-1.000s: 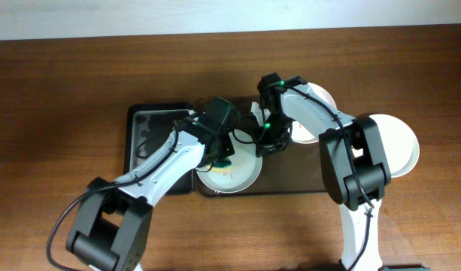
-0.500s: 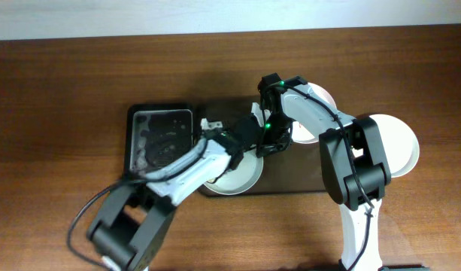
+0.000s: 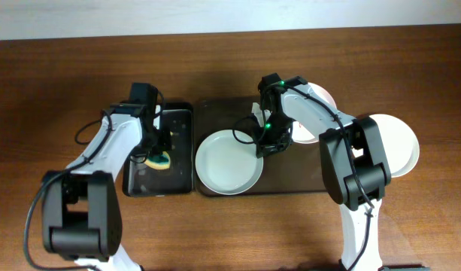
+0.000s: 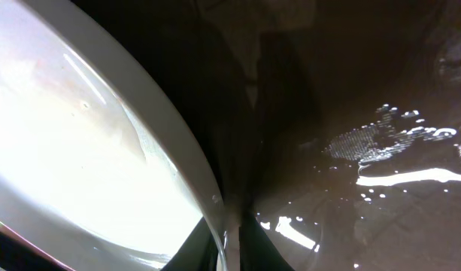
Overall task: Clean dirty plates on tray and stack at the side
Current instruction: 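Return the sponge to the black tray with the left gripper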
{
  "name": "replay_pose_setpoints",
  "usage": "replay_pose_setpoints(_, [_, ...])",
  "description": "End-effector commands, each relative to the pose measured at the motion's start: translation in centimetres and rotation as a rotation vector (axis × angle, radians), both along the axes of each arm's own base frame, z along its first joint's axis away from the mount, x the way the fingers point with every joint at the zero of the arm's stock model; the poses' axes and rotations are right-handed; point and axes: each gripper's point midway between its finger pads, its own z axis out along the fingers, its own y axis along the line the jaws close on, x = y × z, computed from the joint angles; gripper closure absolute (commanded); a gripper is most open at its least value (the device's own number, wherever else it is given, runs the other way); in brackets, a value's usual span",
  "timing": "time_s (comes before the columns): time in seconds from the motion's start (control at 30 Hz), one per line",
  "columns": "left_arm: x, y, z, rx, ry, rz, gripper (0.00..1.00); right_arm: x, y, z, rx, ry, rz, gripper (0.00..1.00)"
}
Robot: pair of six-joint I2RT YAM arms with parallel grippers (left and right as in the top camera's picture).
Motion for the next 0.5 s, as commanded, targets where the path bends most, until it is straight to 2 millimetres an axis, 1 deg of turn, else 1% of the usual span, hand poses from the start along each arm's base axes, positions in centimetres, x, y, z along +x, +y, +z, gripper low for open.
replay_pose_setpoints(0.0, [-0.6, -0.9, -1.7, -0.056, 0.059, -0.026, 0.3, -0.3, -1.3, -1.1, -0.065, 0.008, -0.002, 0.87])
replay_pose_setpoints(0.03, [-0.3, -0.7, -1.7, -0.046, 0.051, -0.025, 0.2, -0.3, -1.3, -1.1, -0.065, 0.008, -0.001, 0.86])
replay_pose_setpoints(0.07, [-0.1, -0.2, -1.7, -0.02, 0.039, -0.022, 0.18, -0.3, -1.3, -1.1, -0.065, 0.008, -0.002, 0.87])
replay_pose_setpoints(0.23, [1.4, -0.2, -2.0, -0.019, -0.016, -0.013, 0.18, -0.3, -1.3, -1.1, -0.065, 0.008, -0.001, 0.87])
replay_pose_setpoints(0.3, [1.7, -0.3, -2.7, -0.02, -0.015, -0.01, 0.24, -0.3, -1.3, -1.1, -0.065, 0.008, -0.002, 0.87])
replay_pose_setpoints(0.33, [1.3, -0.3, -3.8, -0.017, 0.015, -0.012, 0.28, -0.3, -1.3, -1.1, -0.064, 0.008, -0.002, 0.87])
replay_pose_setpoints(0.37, [1.1, -0.3, -4.5, -0.015, 0.036, -0.011, 0.37, -0.3, -1.3, -1.1, -0.065, 0.008, -0.002, 0.86])
replay_pose_setpoints(0.4, [1.1, -0.3, -4.7, -0.015, 0.037, -0.011, 0.6, -0.3, -1.3, -1.1, -0.065, 0.008, -0.002, 0.86])
replay_pose_setpoints(0.43, [1.4, -0.3, -4.5, -0.015, 0.026, -0.01, 0.94, -0.3, -1.3, -1.1, -0.064, 0.008, -0.002, 0.87])
replay_pose_setpoints(0.47, [1.7, -0.2, -4.4, -0.014, 0.019, -0.007, 1.0, -0.3, -1.3, -1.1, -0.065, 0.008, -0.002, 0.87])
